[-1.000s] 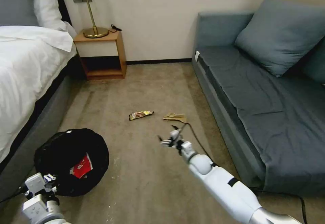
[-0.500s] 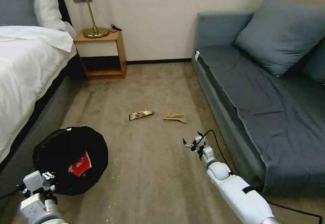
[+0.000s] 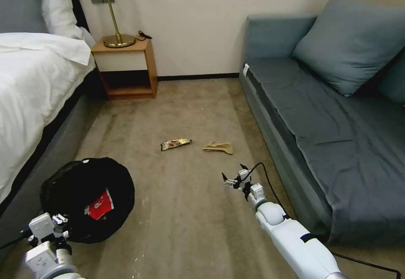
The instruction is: Pick up the trash bin, then pick up the garbage on the floor and place it into the trash bin.
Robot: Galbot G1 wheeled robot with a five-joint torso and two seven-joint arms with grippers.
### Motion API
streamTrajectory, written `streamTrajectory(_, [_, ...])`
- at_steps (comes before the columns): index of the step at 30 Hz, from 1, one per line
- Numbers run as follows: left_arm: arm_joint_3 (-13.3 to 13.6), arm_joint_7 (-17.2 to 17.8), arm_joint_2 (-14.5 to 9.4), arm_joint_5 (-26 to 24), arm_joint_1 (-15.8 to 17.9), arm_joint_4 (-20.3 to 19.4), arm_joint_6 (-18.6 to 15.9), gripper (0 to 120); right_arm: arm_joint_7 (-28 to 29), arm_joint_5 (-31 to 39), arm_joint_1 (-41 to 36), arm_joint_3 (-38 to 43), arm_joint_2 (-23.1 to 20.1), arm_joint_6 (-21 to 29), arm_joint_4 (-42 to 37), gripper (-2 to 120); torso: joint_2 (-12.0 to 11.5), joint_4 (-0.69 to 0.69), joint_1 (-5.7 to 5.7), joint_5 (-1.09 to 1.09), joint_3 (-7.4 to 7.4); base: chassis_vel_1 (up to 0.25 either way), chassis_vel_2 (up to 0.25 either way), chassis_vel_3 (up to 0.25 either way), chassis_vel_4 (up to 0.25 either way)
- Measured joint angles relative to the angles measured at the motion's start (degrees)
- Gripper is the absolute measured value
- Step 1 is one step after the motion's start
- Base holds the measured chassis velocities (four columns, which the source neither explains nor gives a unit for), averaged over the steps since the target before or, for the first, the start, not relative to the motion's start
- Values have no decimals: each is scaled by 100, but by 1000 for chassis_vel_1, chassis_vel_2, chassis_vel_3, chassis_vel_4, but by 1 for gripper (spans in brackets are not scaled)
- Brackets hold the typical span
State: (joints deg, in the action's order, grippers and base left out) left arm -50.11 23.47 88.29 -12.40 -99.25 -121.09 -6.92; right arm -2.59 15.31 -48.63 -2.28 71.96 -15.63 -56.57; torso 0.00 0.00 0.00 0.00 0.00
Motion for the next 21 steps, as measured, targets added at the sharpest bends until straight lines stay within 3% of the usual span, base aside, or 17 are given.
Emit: streamTrajectory(21, [19, -6, 38, 56, 46, 126, 35, 2, -140, -163, -101, 46, 68, -120, 50, 100, 0, 0, 0, 0, 0, -74, 78, 75, -79])
